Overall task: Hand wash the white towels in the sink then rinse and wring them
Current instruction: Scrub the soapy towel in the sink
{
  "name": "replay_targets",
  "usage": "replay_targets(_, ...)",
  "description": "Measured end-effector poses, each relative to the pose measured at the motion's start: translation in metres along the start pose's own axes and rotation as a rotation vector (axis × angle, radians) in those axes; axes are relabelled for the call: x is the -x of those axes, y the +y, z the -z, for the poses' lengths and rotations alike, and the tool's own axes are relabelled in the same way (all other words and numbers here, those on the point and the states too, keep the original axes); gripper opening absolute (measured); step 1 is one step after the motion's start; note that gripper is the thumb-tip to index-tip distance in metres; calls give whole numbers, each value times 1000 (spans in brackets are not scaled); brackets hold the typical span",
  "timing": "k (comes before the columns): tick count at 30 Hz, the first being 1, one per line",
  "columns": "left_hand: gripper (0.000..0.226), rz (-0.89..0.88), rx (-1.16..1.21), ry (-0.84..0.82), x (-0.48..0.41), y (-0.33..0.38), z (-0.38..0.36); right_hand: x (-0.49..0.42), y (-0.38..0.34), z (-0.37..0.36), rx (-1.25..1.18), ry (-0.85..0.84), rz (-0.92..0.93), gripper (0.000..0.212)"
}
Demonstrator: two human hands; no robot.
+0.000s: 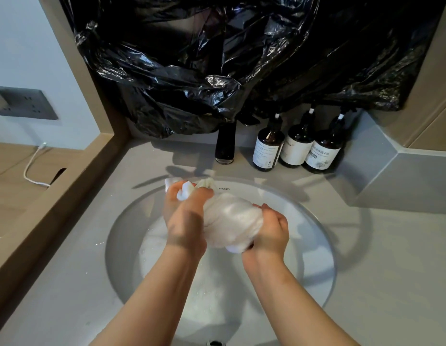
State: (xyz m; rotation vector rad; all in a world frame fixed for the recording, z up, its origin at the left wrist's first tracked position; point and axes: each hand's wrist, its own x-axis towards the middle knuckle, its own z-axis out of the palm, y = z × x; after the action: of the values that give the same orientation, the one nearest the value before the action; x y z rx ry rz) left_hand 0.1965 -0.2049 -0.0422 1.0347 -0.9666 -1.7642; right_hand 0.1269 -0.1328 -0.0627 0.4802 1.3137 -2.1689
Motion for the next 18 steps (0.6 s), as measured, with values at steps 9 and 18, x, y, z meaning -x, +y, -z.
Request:
replay_targets(9, 23, -215, -349, 10, 10, 15, -21, -6, 0, -3, -211, -44, -433, 5)
replay_targets(18, 22, -400, -560, -73, 32, 8, -19, -4, -3, 7, -271, -33, -624, 31)
